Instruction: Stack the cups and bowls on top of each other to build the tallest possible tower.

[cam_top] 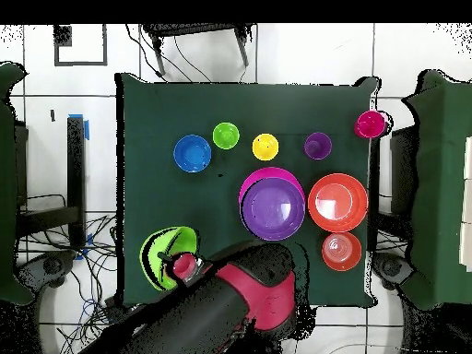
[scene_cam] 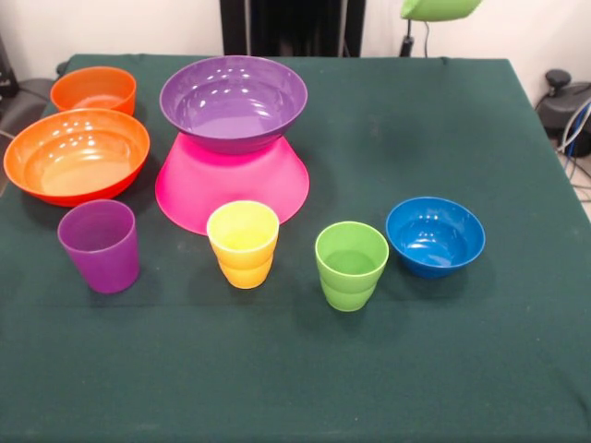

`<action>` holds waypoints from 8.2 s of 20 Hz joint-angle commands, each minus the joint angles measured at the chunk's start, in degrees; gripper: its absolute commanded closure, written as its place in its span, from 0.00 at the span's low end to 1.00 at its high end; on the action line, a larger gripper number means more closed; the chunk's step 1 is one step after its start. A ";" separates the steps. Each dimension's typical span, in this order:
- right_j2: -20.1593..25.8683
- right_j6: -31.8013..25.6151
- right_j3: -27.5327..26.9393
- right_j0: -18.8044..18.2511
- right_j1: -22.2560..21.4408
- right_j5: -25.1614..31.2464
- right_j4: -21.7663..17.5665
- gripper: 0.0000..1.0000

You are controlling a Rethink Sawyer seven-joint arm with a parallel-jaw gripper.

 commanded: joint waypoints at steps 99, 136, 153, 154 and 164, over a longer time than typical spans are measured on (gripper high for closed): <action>23.25 8.39 -8.23 5.02 10.67 49.91 -4.71 1.00; 26.27 -17.24 -1.07 1.12 15.71 53.82 1.11 0.00; 26.05 -10.79 1.59 0.97 7.93 51.07 -2.72 0.00; 25.90 -10.25 1.75 1.08 7.39 51.05 -2.93 0.00; 26.07 -9.70 2.35 -0.26 5.39 51.88 -3.51 0.00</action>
